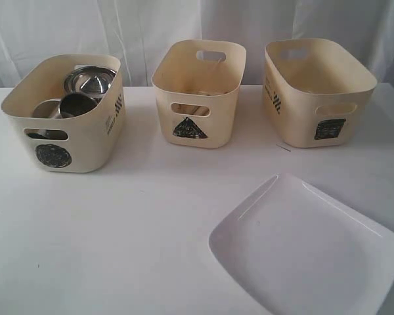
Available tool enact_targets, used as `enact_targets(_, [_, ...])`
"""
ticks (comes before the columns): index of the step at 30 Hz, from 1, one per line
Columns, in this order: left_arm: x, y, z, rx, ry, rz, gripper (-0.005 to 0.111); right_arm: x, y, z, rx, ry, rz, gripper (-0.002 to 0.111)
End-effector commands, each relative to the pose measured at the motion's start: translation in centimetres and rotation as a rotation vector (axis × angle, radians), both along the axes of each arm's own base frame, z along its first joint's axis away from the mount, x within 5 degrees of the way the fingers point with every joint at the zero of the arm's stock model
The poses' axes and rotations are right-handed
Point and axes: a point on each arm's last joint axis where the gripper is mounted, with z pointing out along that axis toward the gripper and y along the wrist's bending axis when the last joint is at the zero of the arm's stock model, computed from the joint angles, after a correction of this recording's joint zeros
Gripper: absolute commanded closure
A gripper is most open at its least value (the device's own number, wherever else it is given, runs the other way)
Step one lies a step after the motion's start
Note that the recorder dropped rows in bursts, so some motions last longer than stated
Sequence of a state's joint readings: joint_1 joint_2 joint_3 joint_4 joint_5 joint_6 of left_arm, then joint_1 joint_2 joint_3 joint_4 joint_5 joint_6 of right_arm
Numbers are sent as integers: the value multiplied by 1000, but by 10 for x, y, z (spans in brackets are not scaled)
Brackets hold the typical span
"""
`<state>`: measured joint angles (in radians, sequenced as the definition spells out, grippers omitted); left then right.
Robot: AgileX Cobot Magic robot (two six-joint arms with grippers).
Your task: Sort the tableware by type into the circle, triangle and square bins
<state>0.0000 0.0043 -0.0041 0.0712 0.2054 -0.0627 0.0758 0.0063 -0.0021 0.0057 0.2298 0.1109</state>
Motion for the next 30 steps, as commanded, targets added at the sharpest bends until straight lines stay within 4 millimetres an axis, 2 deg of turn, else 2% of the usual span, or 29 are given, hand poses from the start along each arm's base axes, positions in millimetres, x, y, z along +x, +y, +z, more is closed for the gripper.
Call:
enact_targets(1, [0,3,-1,-9,4,61,107,0,0,0,1,-13,-6,108])
enact_targets(6, [-1,5,-1,-9,4,99,107,0,-1,0,-32,-15,-5,108])
enact_targets(8, [-1,5,-1,-9,4,99,107,0,-3,3,-254,-57,-3,108])
enact_targets(9, [-1,5,-1,-9,4,99,107,1,-3,7,-275,-102,-2,108])
enact_targets(15, [-1,5,-1,-9,4,99,107,0,-1,19,-236,-231,-1,108])
enact_targets(22, [-1,5,-1,-9,4,99,107,-4,1,40,101,-451,20,108])
enact_targets(26, [-1,5,-1,-9,4,99,107,-8,1,50,212,-558,36,108])
enact_targets(29, [-1,5,-1,-9,4,99,107,-5,-1,45,598,-436,46,108])
enact_targets(30, [-1,5,-1,-9,4,99,107,-5,-1,44,658,-411,47,108])
